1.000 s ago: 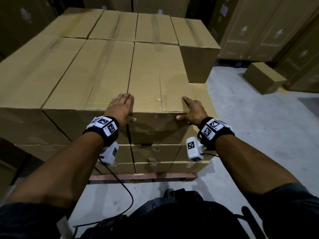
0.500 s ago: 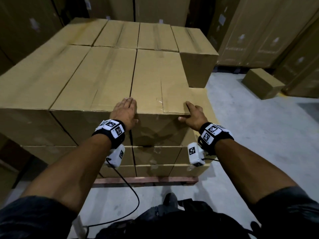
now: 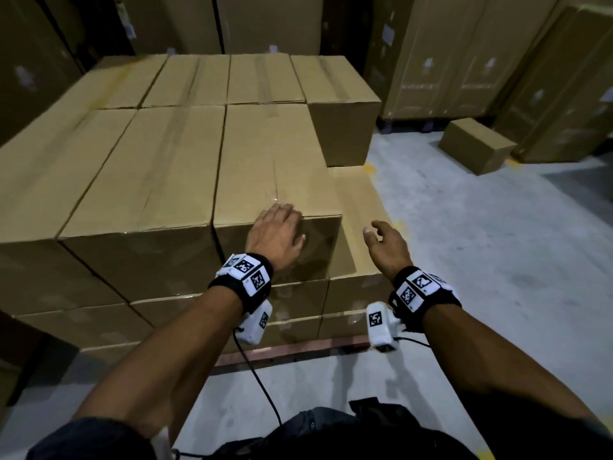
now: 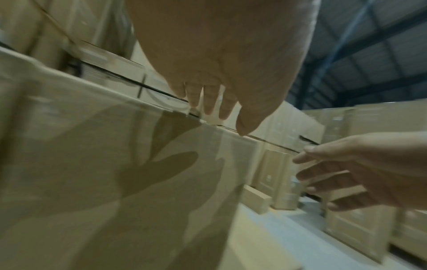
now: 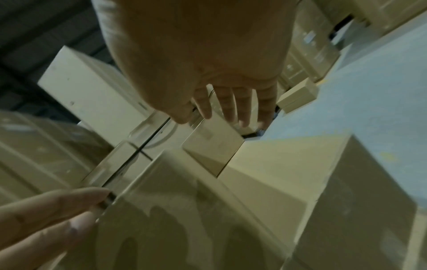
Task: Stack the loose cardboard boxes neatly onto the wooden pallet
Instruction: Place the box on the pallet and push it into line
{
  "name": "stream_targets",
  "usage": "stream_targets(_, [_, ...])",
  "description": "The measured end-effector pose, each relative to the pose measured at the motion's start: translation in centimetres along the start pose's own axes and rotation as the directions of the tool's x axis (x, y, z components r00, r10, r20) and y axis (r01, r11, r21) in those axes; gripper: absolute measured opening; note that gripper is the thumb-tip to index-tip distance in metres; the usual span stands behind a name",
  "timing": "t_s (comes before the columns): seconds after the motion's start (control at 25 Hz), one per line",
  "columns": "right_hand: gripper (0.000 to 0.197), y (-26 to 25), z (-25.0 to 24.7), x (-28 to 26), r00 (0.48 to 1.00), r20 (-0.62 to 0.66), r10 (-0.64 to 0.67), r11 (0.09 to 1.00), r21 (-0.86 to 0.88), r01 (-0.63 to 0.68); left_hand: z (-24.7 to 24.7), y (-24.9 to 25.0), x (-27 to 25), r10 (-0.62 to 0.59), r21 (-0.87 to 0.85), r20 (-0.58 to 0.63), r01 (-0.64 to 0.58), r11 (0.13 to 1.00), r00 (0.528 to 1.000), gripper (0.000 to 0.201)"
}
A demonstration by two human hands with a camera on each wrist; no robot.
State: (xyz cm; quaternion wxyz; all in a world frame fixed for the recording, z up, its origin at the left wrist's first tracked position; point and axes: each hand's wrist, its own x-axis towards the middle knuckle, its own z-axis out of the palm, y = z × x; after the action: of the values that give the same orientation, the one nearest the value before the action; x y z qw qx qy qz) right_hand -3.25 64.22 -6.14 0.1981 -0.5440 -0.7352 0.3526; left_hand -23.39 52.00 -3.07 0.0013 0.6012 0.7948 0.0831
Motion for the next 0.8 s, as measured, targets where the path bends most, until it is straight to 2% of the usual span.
stream_targets(0.2, [0.045,6.2,-5.5,-0.4,0.993,-0.074,0.090,0.996,0.016,-0.089,1.9,8.2,2.7,0.138,0.002,-0.014,-0.138,0.990,0.990,0.052])
stream_targets(0.32, [0.044,11.4,-10.3,-0.2,0.985,-0.101,0.138,0.990,-0.008,-0.140,4.1,14.9,5.0,0.187,-0.011,0.021,-0.187,0.982,0.982,0.051])
stream_targets(0.64, [0.045,25.3,-25.4,4.0,0.981,-0.111,0.157,0.970,-0.169,-0.175,10.6,35.3,12.7,0.218,-0.049,0.127,-0.214,0.976,0.968,0.050])
stream_targets(0.8, [0.046,29.7,-31.4,6.4,0.980,-0.105,0.167,0.912,-0.362,-0.194,12.1,43.0,17.5,0.265,-0.080,0.150,-0.256,0.963,0.953,0.050])
